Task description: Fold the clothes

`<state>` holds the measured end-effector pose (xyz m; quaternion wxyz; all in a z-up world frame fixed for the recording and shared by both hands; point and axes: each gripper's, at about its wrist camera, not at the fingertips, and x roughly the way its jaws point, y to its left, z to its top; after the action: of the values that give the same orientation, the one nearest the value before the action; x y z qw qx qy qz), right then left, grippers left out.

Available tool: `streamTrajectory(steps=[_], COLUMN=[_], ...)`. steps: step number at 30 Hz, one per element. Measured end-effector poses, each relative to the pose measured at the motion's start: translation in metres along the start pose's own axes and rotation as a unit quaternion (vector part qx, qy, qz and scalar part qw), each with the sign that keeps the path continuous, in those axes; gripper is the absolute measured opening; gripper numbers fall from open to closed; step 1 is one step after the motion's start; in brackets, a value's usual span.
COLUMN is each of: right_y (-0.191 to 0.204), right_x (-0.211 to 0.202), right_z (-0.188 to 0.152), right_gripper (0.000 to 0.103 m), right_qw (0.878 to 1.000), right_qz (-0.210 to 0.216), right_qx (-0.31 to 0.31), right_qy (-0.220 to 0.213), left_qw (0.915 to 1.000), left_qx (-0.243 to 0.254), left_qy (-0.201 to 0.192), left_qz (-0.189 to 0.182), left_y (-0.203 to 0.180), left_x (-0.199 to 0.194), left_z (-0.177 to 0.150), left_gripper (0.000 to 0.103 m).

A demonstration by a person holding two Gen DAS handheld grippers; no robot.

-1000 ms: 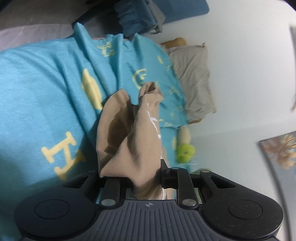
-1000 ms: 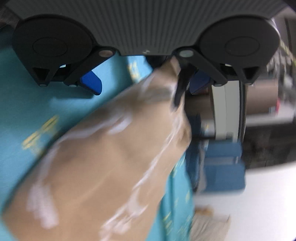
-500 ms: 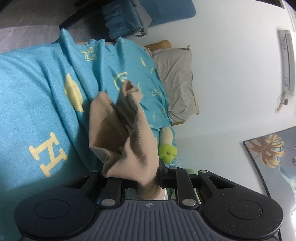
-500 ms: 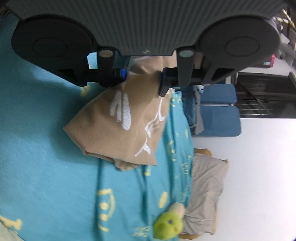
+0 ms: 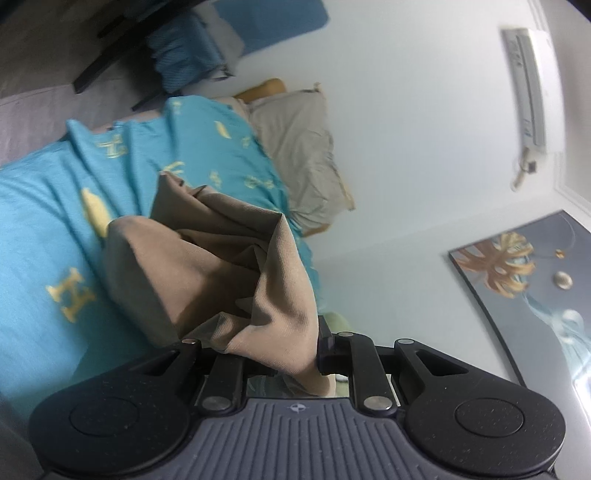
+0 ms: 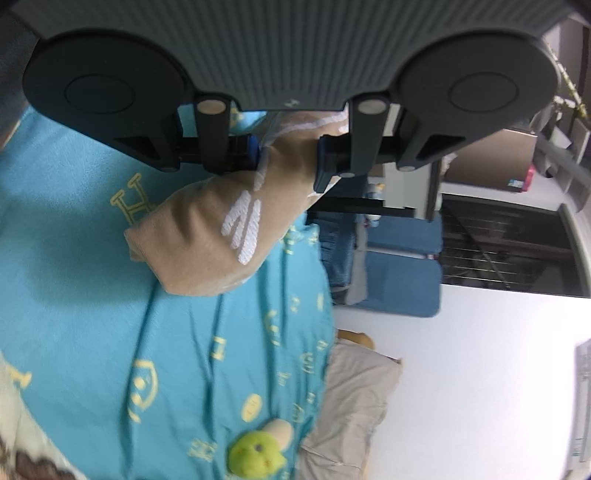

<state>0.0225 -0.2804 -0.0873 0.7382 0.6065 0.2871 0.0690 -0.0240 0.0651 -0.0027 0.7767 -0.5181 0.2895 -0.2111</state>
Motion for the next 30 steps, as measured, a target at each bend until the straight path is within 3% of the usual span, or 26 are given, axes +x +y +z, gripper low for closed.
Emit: streamTrajectory(steps=[3, 8, 12, 16, 23, 26, 30], right_y=[0.012, 0.034, 0.050, 0.076, 0.127, 0.132, 0.107], right_x=[-0.029, -0.077, -0.116, -0.164, -0.247, -0.270, -0.281], right_z=[0.009, 0.054, 0.118, 0.199, 0.312, 0.336, 0.345], right_gripper=[0.032, 0.032, 0.032, 0.032, 0.032, 0.032, 0.032], right_qw=[1.000, 0.998, 0.995, 0.987, 0.954, 0.936, 0.921], right_qz=[0.024, 0.040, 0.035, 0.021, -0.013, -0.027, -0.053], right_qx=[0.005, -0.010, -0.026, -0.055, -0.124, -0.152, -0.168], right_qy=[-0.014, -0.049, -0.085, -0.148, -0.272, -0.315, -0.348], left_qw=[0.9998, 0.9985, 0.9952, 0.9888, 0.9690, 0.9592, 0.9499], left_qx=[0.014, 0.028, 0.033, 0.035, 0.040, 0.052, 0.092], left_qy=[0.007, 0.029, 0.067, 0.109, 0.182, 0.208, 0.239], left_qz=[-0.010, -0.037, -0.064, -0.096, -0.162, -0.184, -0.179], left_y=[-0.032, -0.097, -0.150, -0.206, -0.306, -0.326, -0.307], left_x=[-0.013, 0.034, 0.105, 0.209, 0.381, 0.429, 0.464], left_z=[-0.008, -0.034, -0.062, -0.089, -0.140, -0.167, -0.204], left_gripper=[0.018, 0.018, 0.018, 0.018, 0.018, 0.019, 0.020])
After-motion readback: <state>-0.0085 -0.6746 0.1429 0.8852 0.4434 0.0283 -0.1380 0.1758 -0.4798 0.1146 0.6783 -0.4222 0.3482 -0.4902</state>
